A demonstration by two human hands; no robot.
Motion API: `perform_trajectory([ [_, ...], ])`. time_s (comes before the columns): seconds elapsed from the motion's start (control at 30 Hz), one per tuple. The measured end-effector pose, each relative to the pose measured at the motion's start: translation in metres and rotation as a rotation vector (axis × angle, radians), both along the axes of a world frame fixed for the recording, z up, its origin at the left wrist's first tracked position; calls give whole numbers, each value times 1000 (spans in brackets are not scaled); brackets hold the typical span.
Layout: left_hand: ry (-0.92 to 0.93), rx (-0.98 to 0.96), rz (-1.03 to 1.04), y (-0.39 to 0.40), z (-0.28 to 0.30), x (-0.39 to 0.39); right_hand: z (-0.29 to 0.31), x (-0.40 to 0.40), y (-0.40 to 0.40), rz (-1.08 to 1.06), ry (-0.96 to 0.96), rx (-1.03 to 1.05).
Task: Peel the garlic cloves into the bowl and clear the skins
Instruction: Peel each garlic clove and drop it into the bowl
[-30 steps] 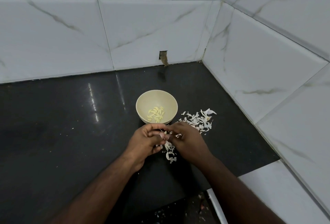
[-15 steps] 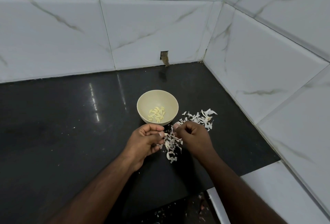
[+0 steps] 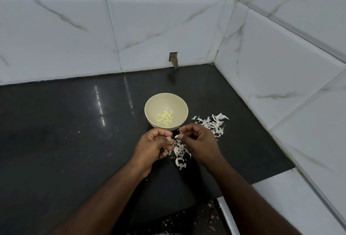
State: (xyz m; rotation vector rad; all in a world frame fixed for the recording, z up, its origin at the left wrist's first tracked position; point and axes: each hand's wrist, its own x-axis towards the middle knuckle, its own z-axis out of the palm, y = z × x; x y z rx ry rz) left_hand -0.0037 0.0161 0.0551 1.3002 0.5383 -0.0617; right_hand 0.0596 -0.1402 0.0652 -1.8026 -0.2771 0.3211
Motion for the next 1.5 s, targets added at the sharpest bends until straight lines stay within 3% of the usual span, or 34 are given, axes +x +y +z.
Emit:
perform_trajectory([
  [0.13,-5,204,-46,4,-4,0,4,11,1,-41,-50,10],
  [0.4,-80,715,-291,15,-17,-5,17,39,31,-9,-278,-294],
  [0.57,-35,891,-461,5,-17,-8,17,37,26,-39,-258,-281],
  [0.87,56,1085,-509,-13,-27,-8,-22,10,-25,55,-84,-330],
  [1.1,50,1004,-465,-16,-32,-5,-28,3,-37,106,-9,-339],
  [1.17,52,901,-389,-14,-31,-4,-29,3,-37,113,-2,-342],
  [1.33,41,418,-165,-9,-25,1,-30,2,-33,169,26,-290],
  [1.5,37,319,-118,-13,-19,2,-30,3,-28,208,-4,-296],
])
